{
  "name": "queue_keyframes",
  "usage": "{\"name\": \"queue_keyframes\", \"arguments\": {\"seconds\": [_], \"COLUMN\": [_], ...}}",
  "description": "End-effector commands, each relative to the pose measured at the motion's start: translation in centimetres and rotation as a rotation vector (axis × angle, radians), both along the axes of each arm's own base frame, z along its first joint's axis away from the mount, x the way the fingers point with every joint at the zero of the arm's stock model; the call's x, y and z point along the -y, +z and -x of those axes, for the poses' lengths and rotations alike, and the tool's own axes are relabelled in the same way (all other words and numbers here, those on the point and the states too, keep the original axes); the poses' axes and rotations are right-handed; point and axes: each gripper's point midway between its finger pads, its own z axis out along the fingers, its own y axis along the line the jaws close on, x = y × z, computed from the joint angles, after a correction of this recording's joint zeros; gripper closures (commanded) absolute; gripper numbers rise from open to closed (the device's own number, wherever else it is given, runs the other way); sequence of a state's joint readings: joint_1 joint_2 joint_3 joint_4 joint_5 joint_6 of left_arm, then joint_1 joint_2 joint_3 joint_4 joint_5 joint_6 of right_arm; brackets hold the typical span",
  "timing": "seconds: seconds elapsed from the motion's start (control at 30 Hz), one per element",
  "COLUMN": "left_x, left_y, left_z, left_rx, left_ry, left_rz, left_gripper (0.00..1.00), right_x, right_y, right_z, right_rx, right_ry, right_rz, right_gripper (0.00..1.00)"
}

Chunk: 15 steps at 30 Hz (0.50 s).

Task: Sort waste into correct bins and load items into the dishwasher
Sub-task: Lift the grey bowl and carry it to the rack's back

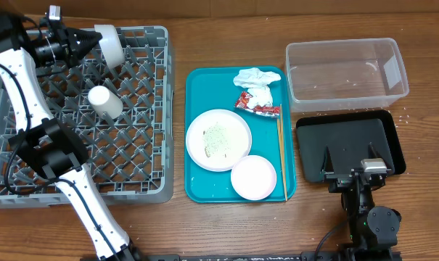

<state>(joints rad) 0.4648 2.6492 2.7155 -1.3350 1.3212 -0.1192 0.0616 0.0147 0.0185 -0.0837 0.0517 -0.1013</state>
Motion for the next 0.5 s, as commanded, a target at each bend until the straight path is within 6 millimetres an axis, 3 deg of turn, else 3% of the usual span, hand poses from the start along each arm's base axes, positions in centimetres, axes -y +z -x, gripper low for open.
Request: {"name": "queue_keyframes", "arguments": {"seconds": [0.0, 0.2, 0.33, 0.47], "left_x": [1.0, 1.6, 1.5, 1.4], "left_y": [-0.4, 1.5, 0.8, -1.1], "left_z": [-0.1, 0.2, 0.2, 0.2], "left_rx": [0.015, 0.070, 0.043, -0.038], "left_ry": [-0.031, -0.065, -0.055, -0.028], "left_rz": [0.033, 0.125, 0.101, 0.020], "left_gripper": [0.96, 0.96, 0.96, 0.96], "right_x": [-0.2, -0.2, -0.2, -0.2], "right_y": [-0.2, -0.2, -0.2, -0.2], "right_z": [0.0, 0.0, 0.0, 0.0], "right_rx": [0.005, 0.005, 0.005, 0.005], "right_ry": [0.008, 0.008, 0.008, 0.008], "right_rz": [0.000, 0.000, 0.000, 0.000], "right_gripper": [0.00, 0.00, 0.00, 0.00]}}
